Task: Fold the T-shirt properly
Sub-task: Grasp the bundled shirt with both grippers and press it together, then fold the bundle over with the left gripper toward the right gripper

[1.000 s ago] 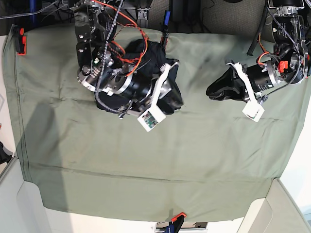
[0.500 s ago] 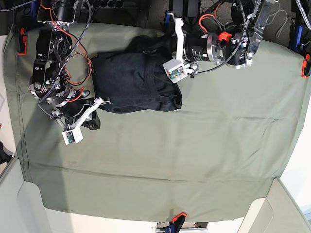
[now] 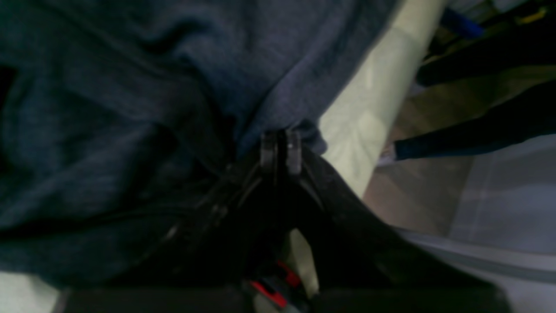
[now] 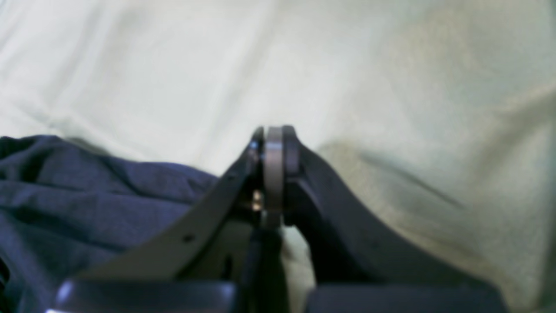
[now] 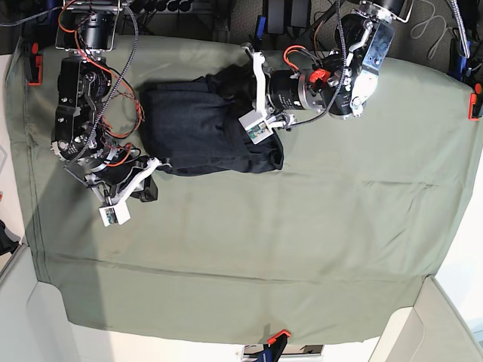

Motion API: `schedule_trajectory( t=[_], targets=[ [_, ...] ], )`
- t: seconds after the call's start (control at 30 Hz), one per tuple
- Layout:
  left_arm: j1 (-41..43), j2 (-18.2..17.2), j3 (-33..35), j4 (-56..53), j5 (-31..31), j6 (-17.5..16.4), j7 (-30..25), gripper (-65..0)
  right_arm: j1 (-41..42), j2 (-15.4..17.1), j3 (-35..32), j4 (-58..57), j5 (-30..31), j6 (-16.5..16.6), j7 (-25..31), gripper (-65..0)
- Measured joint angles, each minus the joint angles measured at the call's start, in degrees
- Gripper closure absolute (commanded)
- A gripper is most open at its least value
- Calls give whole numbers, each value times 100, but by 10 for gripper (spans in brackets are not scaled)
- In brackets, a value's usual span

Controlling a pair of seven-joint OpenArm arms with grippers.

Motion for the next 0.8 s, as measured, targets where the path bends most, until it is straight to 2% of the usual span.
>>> schedule_trajectory(
  t=[0.47, 0.63, 0.8],
  targets=[
    [9, -1207, 22, 2, -229, -61, -83, -15, -28, 2, -133, -20, 0, 0, -7, 0],
    [11, -1311, 22, 4, -289, -61, -63, -15, -63, 0, -540, -168, 2, 214, 0, 0],
    [42, -1311, 22, 7, -289, -59, -63, -15, -66, 2, -859, -350, -15, 214, 0, 0]
  ],
)
